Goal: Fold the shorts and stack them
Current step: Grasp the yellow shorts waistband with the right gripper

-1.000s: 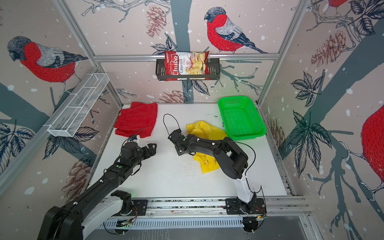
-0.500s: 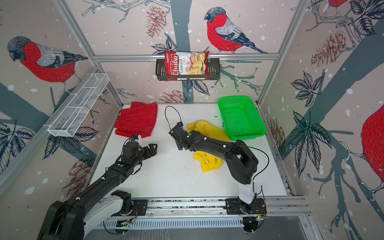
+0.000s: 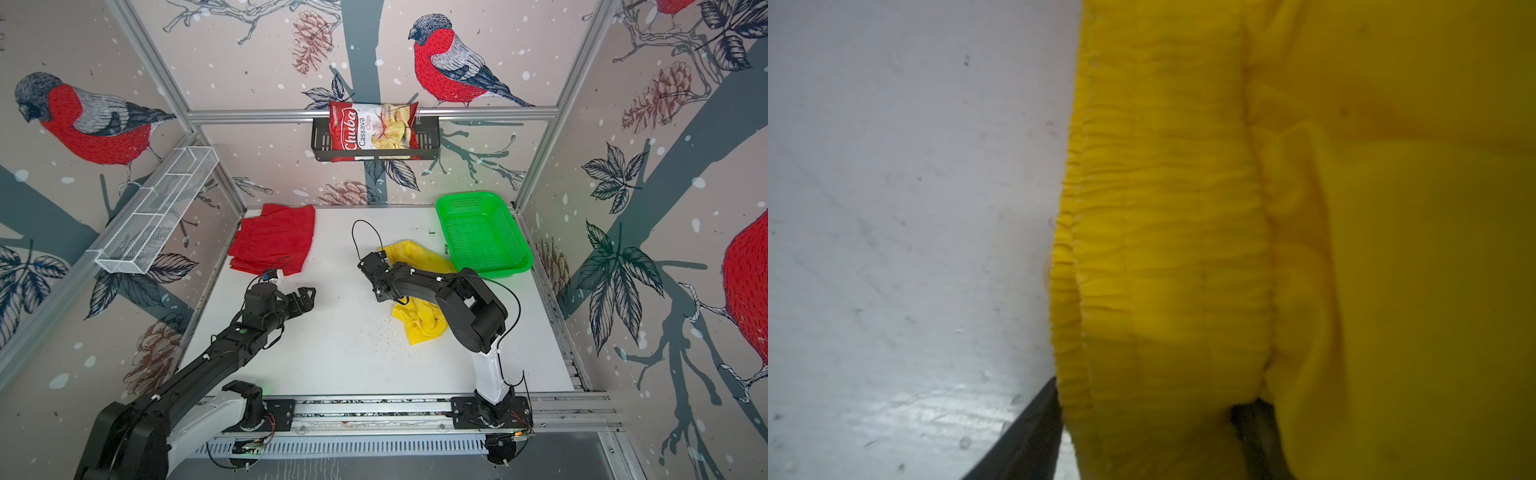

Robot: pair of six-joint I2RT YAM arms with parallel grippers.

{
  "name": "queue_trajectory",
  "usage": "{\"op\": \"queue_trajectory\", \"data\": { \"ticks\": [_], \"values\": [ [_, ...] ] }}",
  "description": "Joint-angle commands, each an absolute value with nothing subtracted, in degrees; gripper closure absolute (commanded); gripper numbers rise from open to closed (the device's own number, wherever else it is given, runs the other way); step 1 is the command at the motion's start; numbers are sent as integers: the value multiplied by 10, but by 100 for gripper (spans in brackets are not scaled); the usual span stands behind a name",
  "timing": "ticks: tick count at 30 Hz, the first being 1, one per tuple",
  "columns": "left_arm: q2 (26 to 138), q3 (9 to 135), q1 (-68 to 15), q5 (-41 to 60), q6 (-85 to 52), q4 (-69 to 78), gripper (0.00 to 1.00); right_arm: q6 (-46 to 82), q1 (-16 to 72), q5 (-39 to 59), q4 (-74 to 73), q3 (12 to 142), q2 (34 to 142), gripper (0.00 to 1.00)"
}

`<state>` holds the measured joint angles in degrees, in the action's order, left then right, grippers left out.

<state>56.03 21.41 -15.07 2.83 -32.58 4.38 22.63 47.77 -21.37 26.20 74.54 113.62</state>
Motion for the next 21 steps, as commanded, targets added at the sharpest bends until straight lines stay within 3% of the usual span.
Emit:
{"op": "queue_trajectory", "data": {
  "ticks": [1, 4, 11, 21],
  "values": [
    [563, 218, -150, 28, -321, 64, 4, 224, 471, -158, 228, 729, 1137, 49],
    [567, 223, -150, 31, -321, 64, 4, 229, 466, -155, 219, 718, 1129, 63],
    [562, 229, -150, 47, -314, 68, 4, 190, 466, -112, 149, 668, 1005, 85],
    [498, 225, -151, 191, -213, 192, 13, -72, 449, 79, 119, 625, 810, 94]
  ]
}}
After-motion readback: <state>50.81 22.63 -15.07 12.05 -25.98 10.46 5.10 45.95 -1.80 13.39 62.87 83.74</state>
